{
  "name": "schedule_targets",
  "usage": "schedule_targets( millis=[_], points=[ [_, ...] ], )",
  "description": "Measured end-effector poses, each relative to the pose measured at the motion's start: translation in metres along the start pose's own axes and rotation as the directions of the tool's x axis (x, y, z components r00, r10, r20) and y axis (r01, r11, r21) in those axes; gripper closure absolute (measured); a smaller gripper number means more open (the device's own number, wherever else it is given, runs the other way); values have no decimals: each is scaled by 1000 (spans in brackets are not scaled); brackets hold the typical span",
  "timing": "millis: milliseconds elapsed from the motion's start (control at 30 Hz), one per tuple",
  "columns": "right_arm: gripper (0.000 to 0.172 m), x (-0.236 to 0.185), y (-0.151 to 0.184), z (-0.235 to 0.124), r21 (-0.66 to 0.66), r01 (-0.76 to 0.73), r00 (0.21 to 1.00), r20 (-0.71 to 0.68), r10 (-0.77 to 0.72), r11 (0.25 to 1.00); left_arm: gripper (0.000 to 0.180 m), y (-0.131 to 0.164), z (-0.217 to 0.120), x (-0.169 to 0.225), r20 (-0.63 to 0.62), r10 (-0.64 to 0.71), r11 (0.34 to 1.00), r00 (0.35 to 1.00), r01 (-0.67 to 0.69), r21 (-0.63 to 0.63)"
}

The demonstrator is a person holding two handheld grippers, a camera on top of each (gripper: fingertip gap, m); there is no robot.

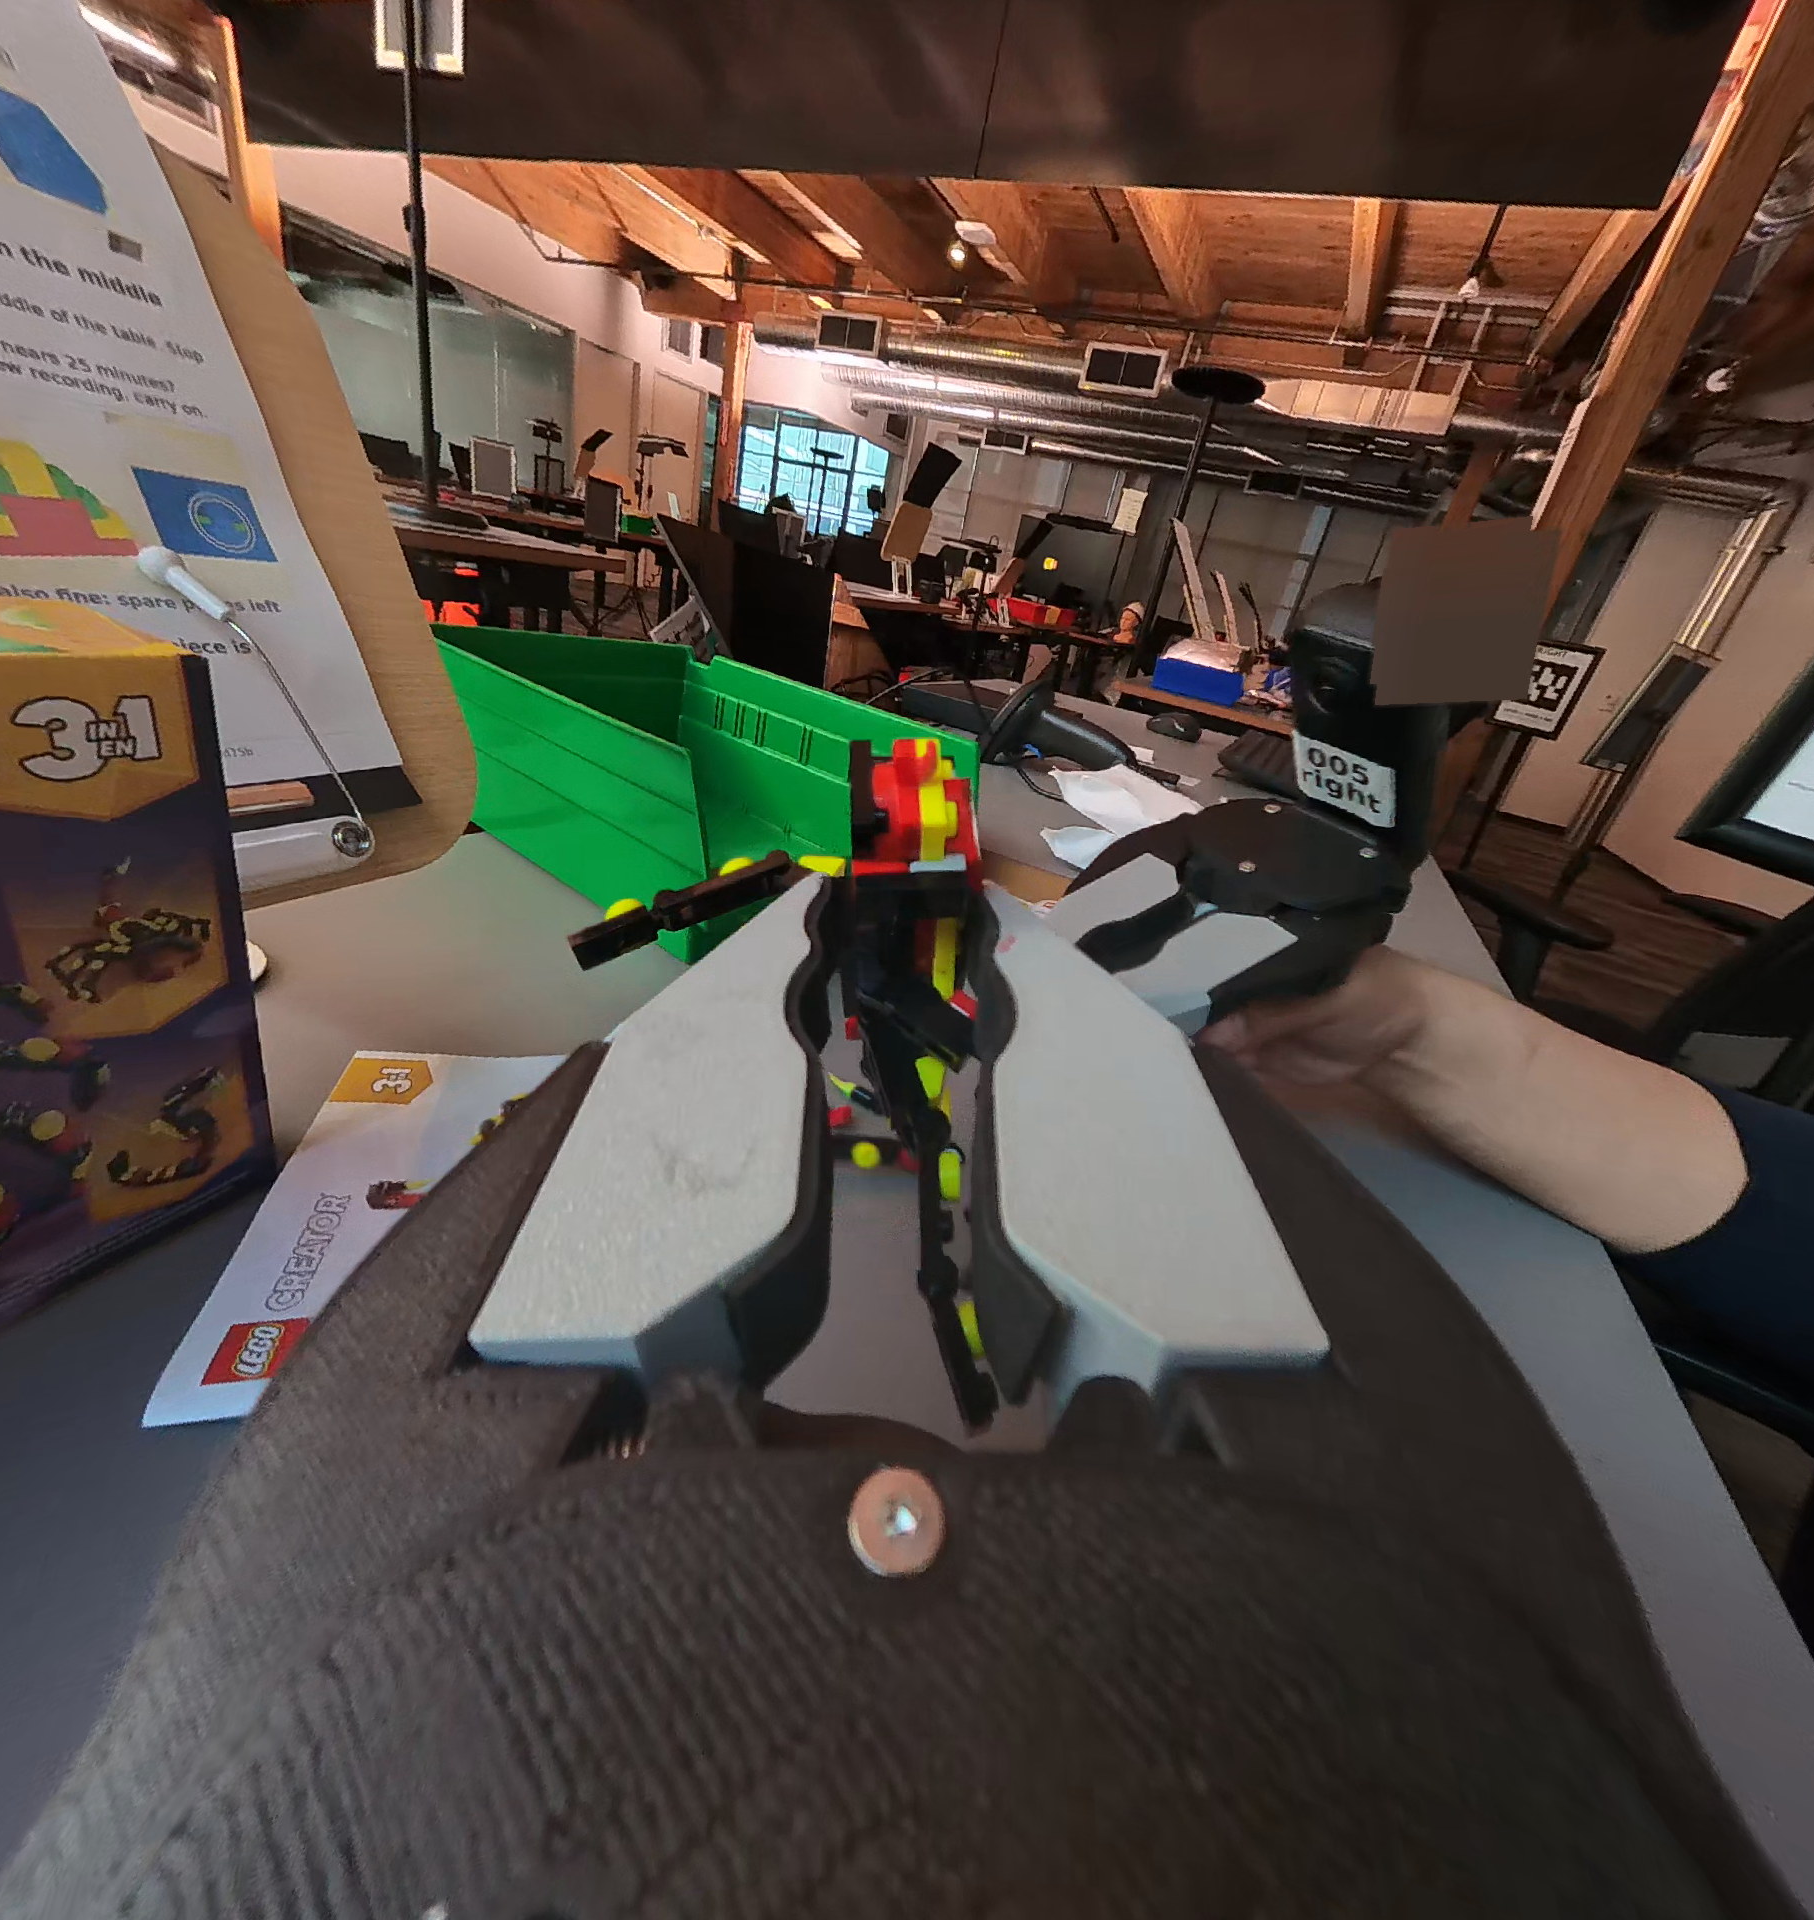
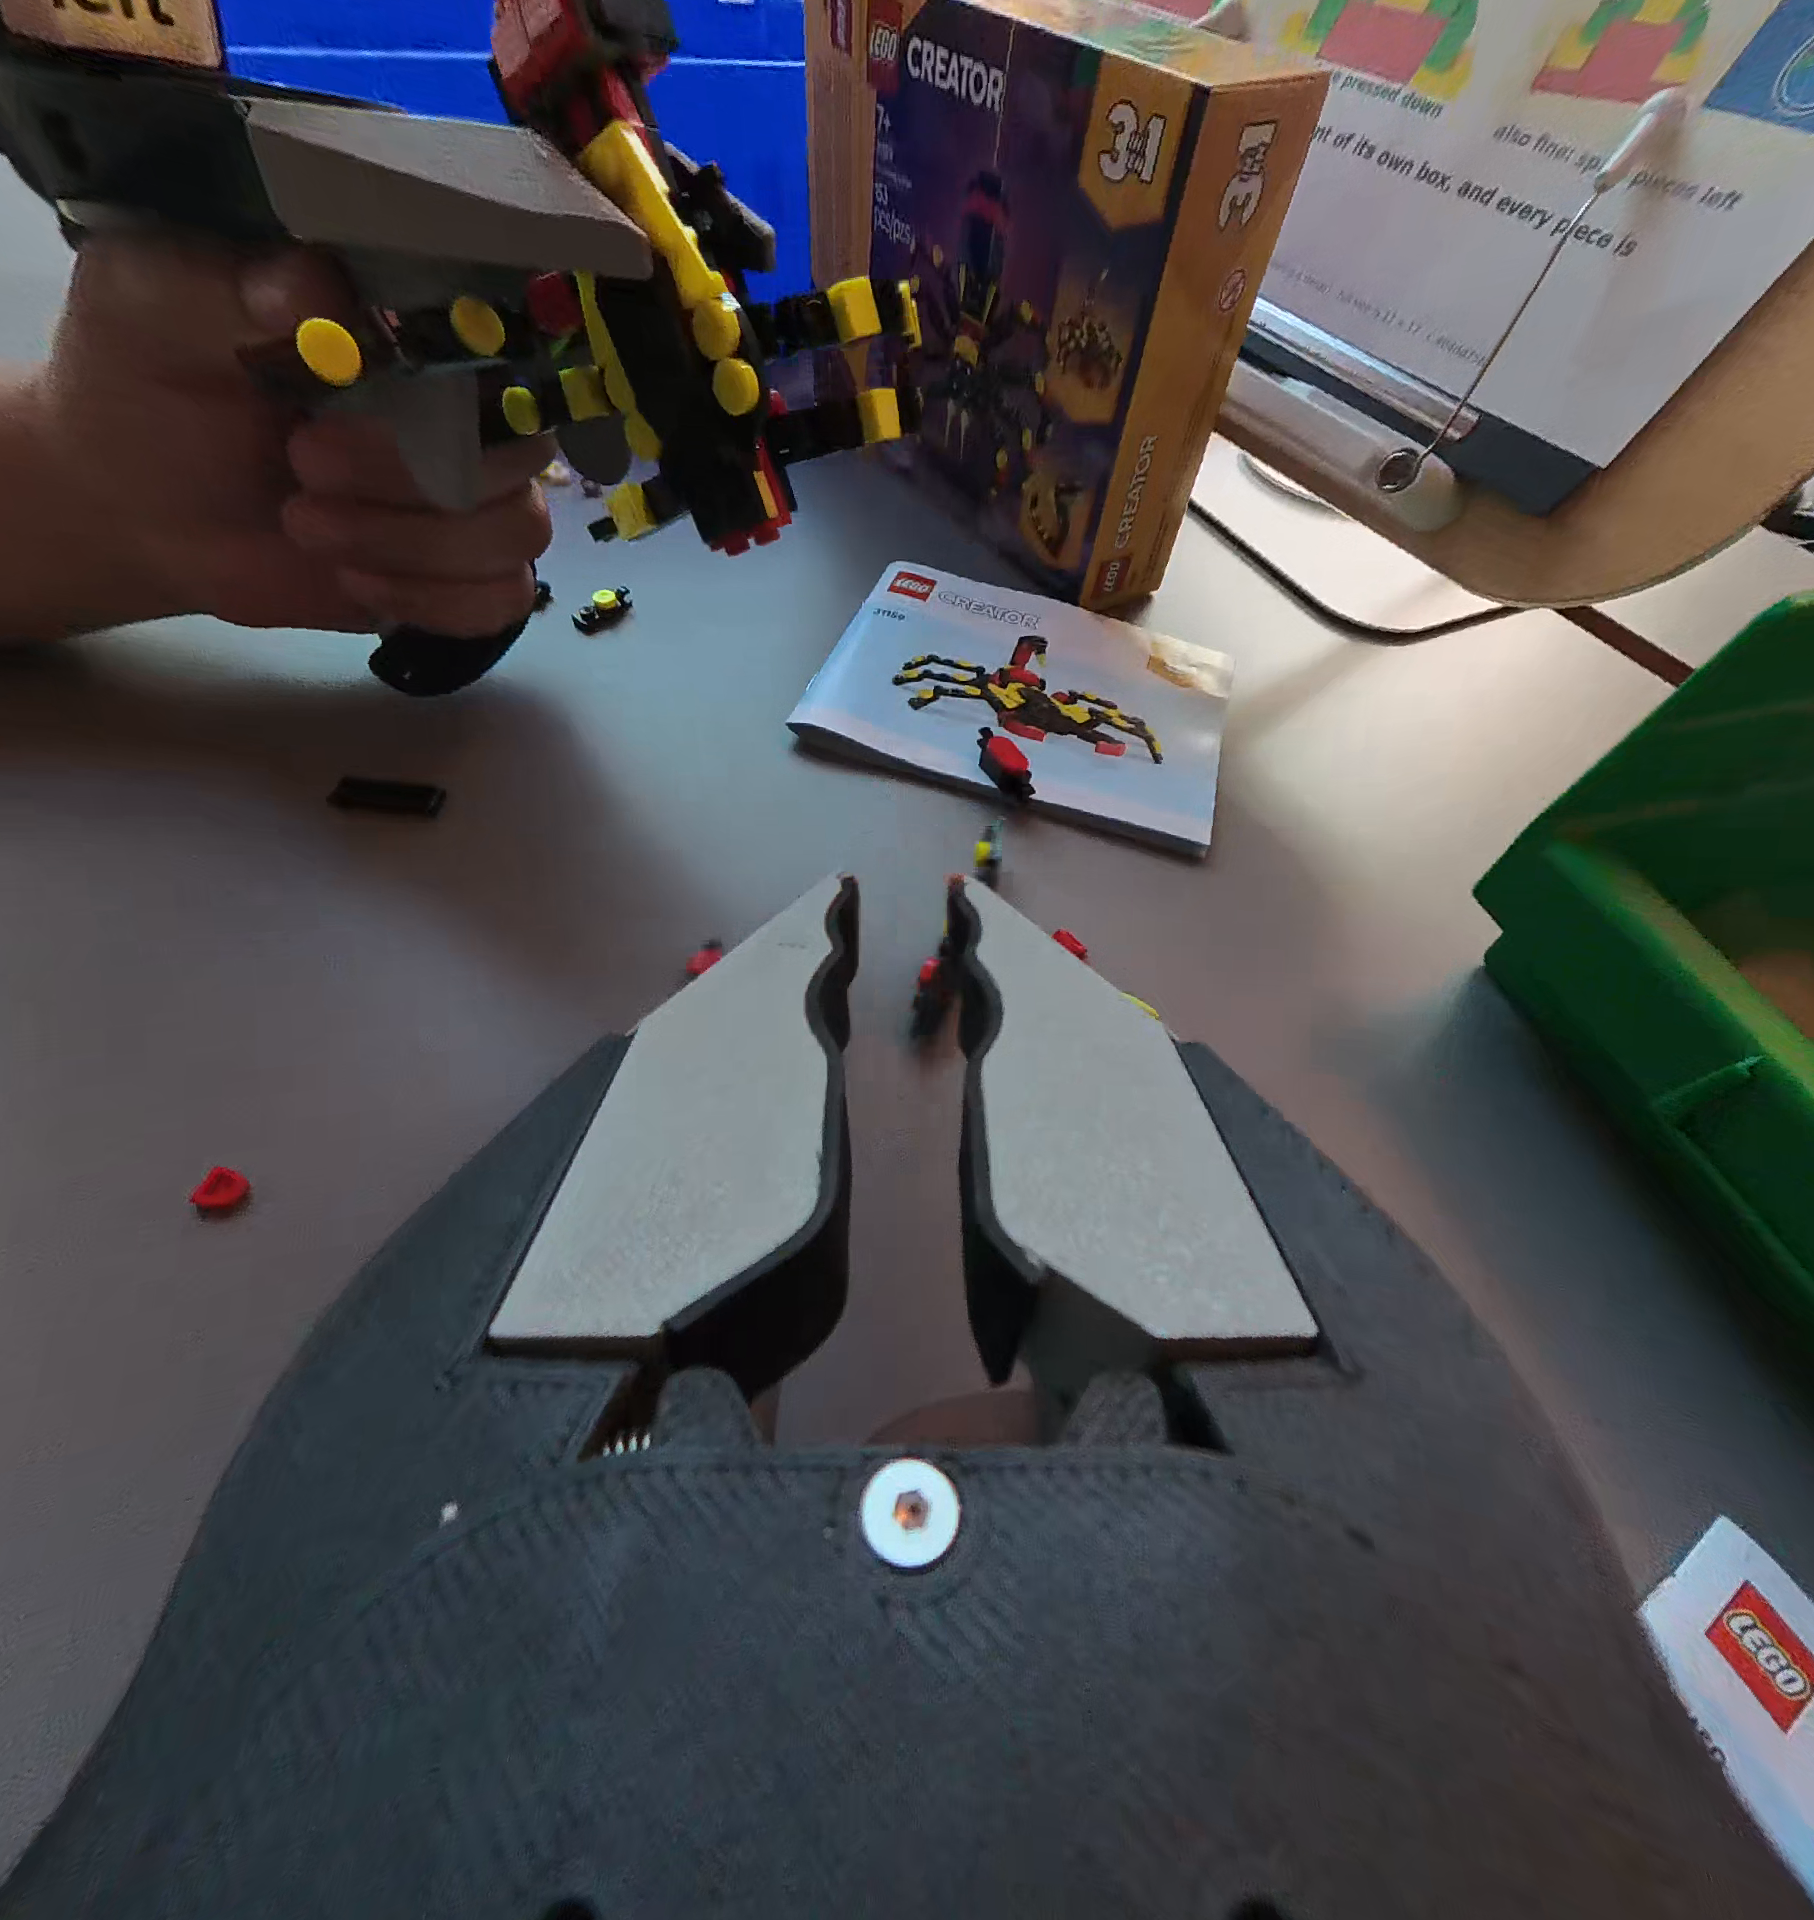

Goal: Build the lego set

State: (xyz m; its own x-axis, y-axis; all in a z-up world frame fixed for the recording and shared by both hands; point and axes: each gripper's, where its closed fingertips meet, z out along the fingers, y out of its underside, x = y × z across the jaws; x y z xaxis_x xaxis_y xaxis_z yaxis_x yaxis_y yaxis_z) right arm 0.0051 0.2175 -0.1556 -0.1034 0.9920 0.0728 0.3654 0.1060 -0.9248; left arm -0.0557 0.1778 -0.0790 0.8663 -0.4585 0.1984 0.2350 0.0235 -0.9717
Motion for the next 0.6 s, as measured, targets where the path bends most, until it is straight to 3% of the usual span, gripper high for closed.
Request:
schedule_targets(
  millis=[133,300,467,600],
  points=[
    [154,-4,-12,-2,68,-11,1000,16,10,998,159,6,3,4,-32,-17,1000,999,16,-26],
    [149,-25,-37,-8,216,-66,990,139,37,974,159,6,3,36,-234,-84,996,969,79,-28],
    [147,-38,-54,-18,301,-147,965,253,69,942,159,0,-1,47,-297,-80,996,952,84,0],
    [149,-44,-64,-26,349,-208,940,330,88,914,159,-2,-6,66,-420,-125,991,899,132,-11]
  ],
)
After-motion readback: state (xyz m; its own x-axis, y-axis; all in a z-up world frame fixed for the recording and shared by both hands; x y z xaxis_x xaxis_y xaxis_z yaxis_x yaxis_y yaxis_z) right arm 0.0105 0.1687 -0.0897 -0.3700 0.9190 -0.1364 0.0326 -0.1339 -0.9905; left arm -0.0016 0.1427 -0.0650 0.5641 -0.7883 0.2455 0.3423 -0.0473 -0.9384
